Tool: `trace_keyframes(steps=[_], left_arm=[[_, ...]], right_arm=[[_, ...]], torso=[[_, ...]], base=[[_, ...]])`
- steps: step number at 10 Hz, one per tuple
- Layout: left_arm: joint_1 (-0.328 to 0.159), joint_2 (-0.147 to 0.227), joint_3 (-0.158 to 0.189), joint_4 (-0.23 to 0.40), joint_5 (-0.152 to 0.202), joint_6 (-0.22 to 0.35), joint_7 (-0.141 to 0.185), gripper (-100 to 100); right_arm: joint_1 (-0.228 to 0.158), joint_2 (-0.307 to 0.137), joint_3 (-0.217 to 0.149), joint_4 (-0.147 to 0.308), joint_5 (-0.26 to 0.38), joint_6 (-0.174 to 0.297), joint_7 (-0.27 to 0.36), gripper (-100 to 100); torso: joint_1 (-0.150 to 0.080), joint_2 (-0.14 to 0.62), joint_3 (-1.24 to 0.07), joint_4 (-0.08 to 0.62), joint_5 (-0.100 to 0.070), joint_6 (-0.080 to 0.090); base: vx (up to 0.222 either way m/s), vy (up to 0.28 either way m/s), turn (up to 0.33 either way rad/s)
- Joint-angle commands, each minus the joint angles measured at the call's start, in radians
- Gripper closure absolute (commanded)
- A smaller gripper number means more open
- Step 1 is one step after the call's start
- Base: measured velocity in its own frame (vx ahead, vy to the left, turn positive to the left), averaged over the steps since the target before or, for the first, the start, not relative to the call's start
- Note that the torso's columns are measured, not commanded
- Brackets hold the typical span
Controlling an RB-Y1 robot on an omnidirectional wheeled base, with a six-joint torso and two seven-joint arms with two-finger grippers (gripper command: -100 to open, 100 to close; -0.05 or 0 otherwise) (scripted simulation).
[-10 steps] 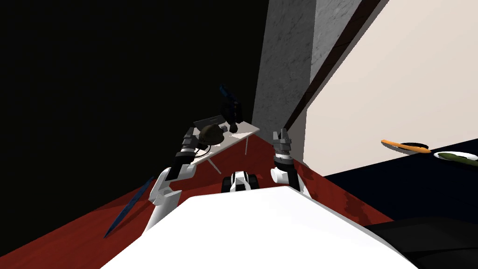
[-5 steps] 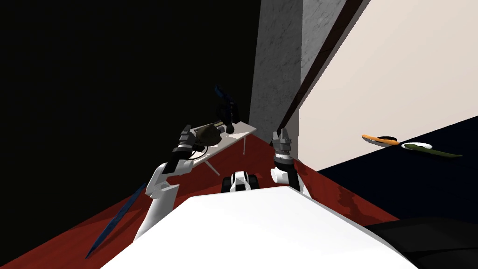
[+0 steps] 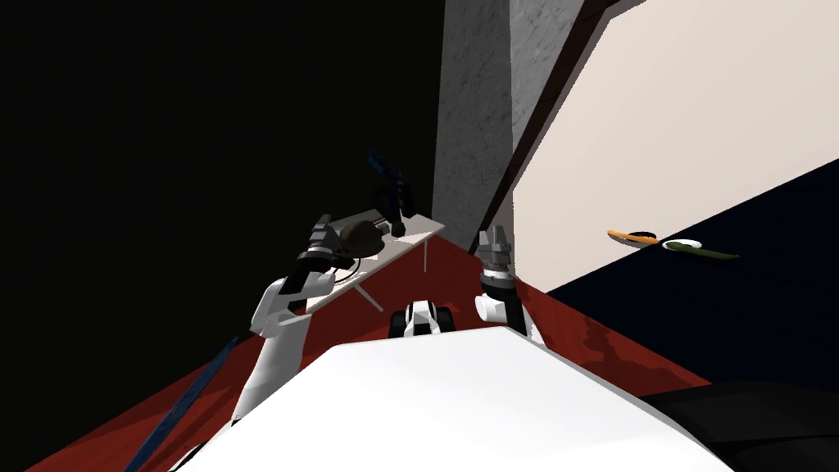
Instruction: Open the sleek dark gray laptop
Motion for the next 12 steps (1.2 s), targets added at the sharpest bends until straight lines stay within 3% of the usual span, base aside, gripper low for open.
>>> trace_keyframes(steps=[1, 2, 5, 7, 12], left_arm=[[-0.034, 0.021, 0.017, 0.02, 0.01, 0.057, 0.012, -100], [-0.064, 0.041, 0.034, 0.036, 0.018, 0.095, 0.024, -100], [-0.092, 0.063, 0.05, 0.055, 0.025, 0.149, 0.036, -100], [-0.145, 0.11, 0.08, 0.096, 0.038, 0.219, 0.065, -100], [-0.191, 0.16, 0.107, 0.143, 0.049, 0.33, 0.097, -100]], right_arm=[[0.0, 0.0, 0.0, 0.0, 0.0, 0.0, 0.0, 0], [0.0, 0.0, 0.0, 0.0, 0.0, 0.0, 0.0, 0], [0.0, 0.0, 0.0, 0.0, 0.0, 0.0, 0.0, 0], [0.0, 0.0, 0.0, 0.0, 0.0, 0.0, 0.0, 0], [0.0, 0.0, 0.0, 0.0, 0.0, 0.0, 0.0, 0]], torso=[[0.0, -0.002, -0.001, -0.001, 0.0, 0.002], [0.0, -0.003, -0.002, -0.001, 0.0, 0.002], [0.001, -0.006, -0.004, -0.003, 0.001, 0.004], [0.001, -0.009, -0.006, -0.004, 0.001, 0.005], [0.003, -0.013, -0.008, -0.007, 0.004, 0.007]], base=[[0.005, -0.005, -0.095], [0.009, -0.006, -0.146], [0.013, -0.006, -0.107], [0.029, -0.014, -0.186], [0.033, -0.005, -0.099]])
